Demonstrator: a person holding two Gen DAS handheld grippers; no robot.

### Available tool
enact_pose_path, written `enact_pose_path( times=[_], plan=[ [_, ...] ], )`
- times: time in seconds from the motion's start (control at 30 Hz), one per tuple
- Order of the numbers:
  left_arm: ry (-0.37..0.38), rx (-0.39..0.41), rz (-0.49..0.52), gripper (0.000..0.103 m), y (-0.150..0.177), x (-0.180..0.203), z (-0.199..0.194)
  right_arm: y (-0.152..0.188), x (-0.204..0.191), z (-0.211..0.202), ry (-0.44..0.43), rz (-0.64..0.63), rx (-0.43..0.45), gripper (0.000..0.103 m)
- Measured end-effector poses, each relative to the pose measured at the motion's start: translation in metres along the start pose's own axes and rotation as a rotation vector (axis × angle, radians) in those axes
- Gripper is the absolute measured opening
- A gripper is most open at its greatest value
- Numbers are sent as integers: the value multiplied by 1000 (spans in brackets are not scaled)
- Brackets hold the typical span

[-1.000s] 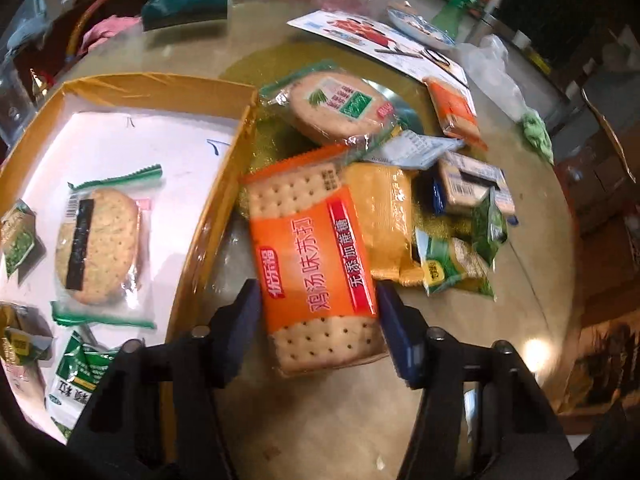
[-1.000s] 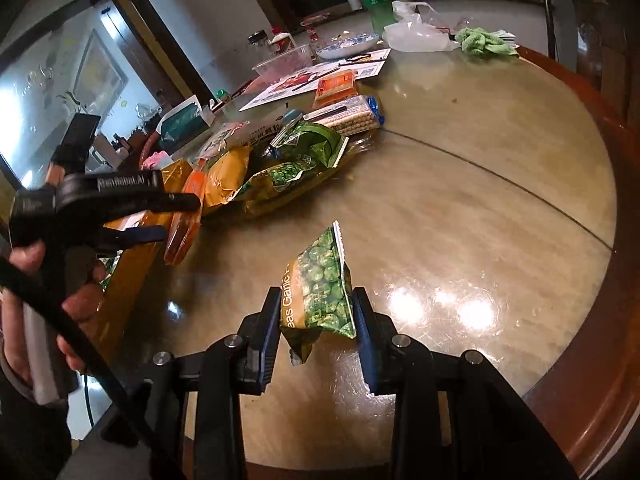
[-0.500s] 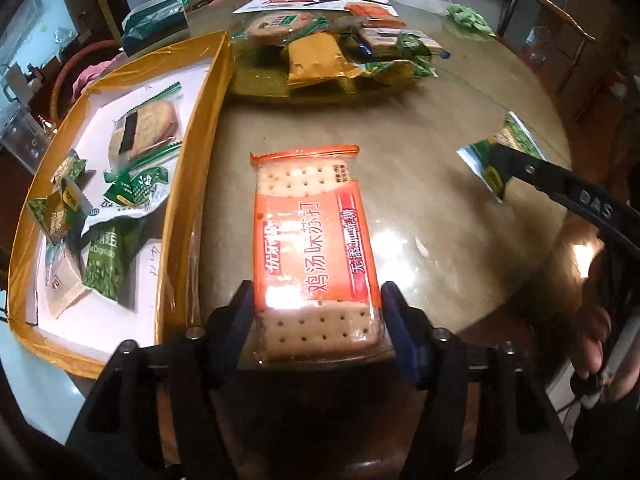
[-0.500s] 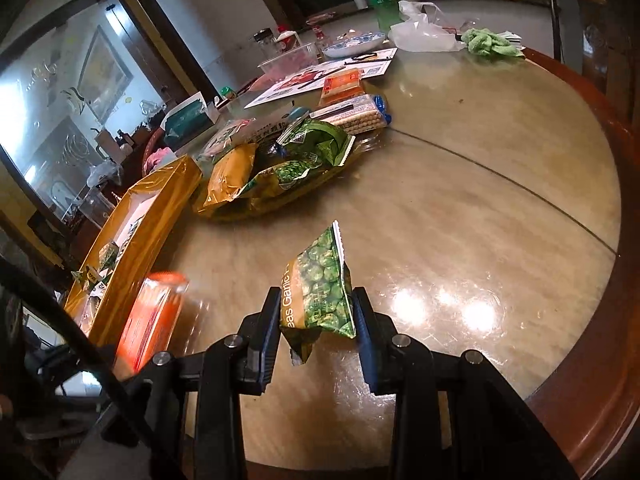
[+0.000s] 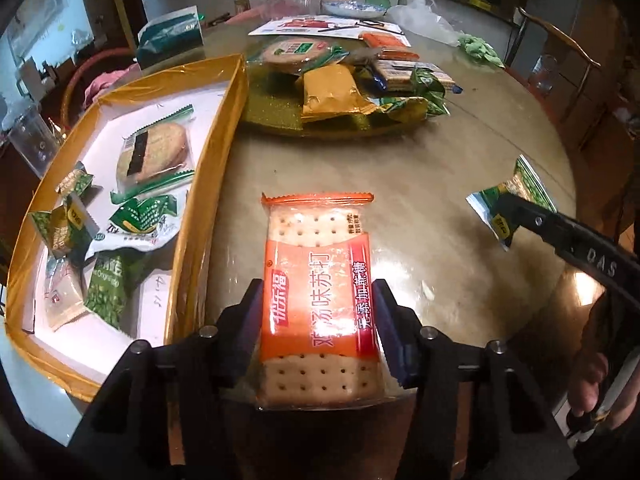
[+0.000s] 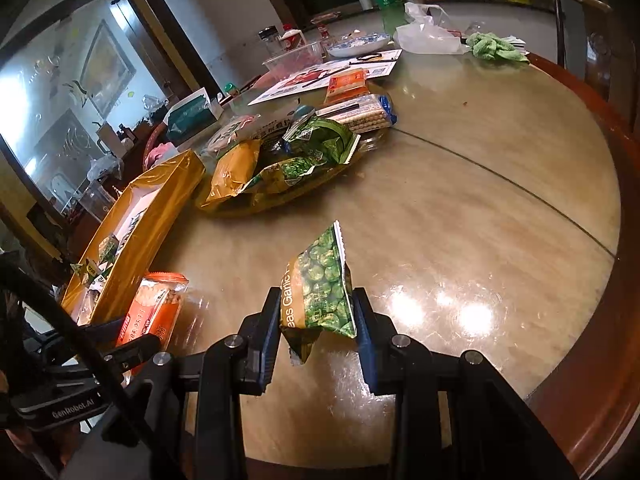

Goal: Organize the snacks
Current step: 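Carry the cracker pack and pea bag over the tray, then open both grippers to release the packs into the tray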

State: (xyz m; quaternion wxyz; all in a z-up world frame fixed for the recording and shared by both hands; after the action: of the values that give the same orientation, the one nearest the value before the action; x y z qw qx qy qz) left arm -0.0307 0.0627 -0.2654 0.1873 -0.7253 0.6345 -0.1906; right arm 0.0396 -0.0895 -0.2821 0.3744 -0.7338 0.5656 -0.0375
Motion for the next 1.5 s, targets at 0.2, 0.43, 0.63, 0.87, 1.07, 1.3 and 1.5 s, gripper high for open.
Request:
enact_pose_path(
  times=[0.2, 0.43, 0.63, 0.87, 1.07, 1.3, 1.5],
  plan=[
    [105, 63, -83, 54, 5, -7, -31, -2, -21, -7, -55, -13, -2, 33],
    [122, 214, -224, 54, -29, -63, -102, -25, -91, -14, -170, -92, -10, 32],
    [51, 329, -331, 54, -82, -147, -147, -59, -164, -8, -279, -159, -4, 32],
    [14, 379, -373, 54, -132, -217, -162, -124, -229, -17, -327, -234, 78, 32],
    [48, 253, -379, 54, -130, -229, -88, -124, -248, 39, -294, -265, 2, 32],
    [71, 130, -369, 55, -125, -233, -21, -96, -240, 131, -186, -279, -160, 32],
    [43, 33, -358, 55, -117, -238, 17, -91, -242, 164, -141, -284, -210, 33]
  ],
)
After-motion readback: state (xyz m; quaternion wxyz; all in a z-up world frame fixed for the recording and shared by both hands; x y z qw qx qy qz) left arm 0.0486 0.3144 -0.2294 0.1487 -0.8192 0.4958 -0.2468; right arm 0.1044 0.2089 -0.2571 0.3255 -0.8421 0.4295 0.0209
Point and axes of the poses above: each gripper's, at about its wrist camera, not at the fingertips, and z roughly the way its jaws point, x to its right, y to its underside, the point moved 10 cm from there along z, roughly the way its jaws point, and after that the axes turned 3 degrees about y, right-handed, at the moved point
